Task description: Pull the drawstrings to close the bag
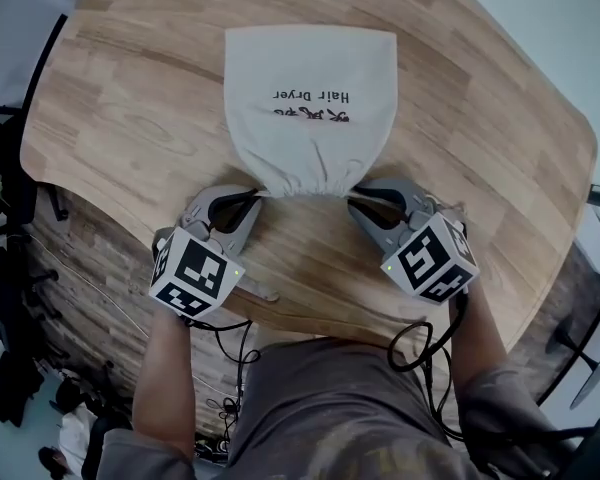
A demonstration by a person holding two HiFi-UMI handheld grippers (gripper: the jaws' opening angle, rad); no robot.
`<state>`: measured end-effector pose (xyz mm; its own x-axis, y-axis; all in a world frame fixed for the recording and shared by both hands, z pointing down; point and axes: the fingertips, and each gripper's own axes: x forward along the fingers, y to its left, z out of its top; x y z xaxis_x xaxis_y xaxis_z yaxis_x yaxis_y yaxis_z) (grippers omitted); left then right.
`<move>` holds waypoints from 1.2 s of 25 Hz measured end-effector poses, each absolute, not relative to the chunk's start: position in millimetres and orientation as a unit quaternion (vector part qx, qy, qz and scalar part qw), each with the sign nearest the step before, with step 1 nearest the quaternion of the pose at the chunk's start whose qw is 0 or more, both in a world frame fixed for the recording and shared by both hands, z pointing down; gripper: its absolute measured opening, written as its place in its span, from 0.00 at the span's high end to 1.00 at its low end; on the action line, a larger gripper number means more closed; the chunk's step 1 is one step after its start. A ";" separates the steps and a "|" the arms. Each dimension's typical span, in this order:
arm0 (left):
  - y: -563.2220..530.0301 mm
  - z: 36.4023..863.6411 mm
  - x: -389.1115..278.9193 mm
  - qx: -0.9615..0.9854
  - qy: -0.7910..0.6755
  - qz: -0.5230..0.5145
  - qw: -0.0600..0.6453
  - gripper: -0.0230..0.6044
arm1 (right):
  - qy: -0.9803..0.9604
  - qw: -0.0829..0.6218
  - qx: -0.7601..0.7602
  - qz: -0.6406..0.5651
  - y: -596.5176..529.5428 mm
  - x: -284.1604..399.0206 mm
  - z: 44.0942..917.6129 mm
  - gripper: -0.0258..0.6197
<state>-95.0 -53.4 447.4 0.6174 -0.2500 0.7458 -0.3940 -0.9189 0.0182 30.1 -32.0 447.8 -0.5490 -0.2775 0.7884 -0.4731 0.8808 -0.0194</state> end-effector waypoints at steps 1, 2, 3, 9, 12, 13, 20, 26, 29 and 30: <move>-52.7 447.9 -95.6 0.895 -0.177 0.400 0.085 0.94 | -0.872 0.423 0.219 0.115 -32.5 31.2 448.2 0.84; -52.3 448.4 -96.1 0.896 -0.175 0.401 0.081 0.94 | -0.872 0.421 0.223 0.115 -33.2 32.6 448.9 0.90; -52.2 449.0 -96.5 0.896 -0.174 0.400 0.078 0.94 | -0.872 0.417 0.228 0.118 -33.9 34.0 449.6 0.90; -63.2 429.8 -103.9 0.907 -0.228 0.331 0.124 0.95 | -0.883 0.350 0.258 0.177 -40.8 31.9 434.0 0.90; -75.5 392.3 -104.9 0.909 -0.275 0.285 0.135 0.95 | -0.894 0.286 0.286 0.195 -51.3 32.9 395.2 0.90; -80.5 375.5 -103.9 0.909 -0.287 0.276 0.125 0.95 | -0.897 0.270 0.294 0.192 -55.2 35.0 379.3 0.90; -121.9 222.3 -96.5 0.907 -0.371 0.194 0.052 0.95 | -0.912 0.163 0.358 0.118 -98.2 46.0 226.9 0.90; -122.6 125.5 -96.1 0.902 -0.408 0.143 -0.001 0.95 | -0.906 0.136 0.398 0.050 -100.9 49.0 122.0 0.90; -112.9 95.7 -96.0 0.899 -0.418 0.131 -0.018 0.95 | -0.905 0.126 0.406 0.030 -91.6 49.0 92.8 0.90; -110.2 90.8 -95.2 0.898 -0.420 0.129 -0.022 0.95 | -0.904 0.124 0.408 0.026 -89.0 50.1 87.9 0.90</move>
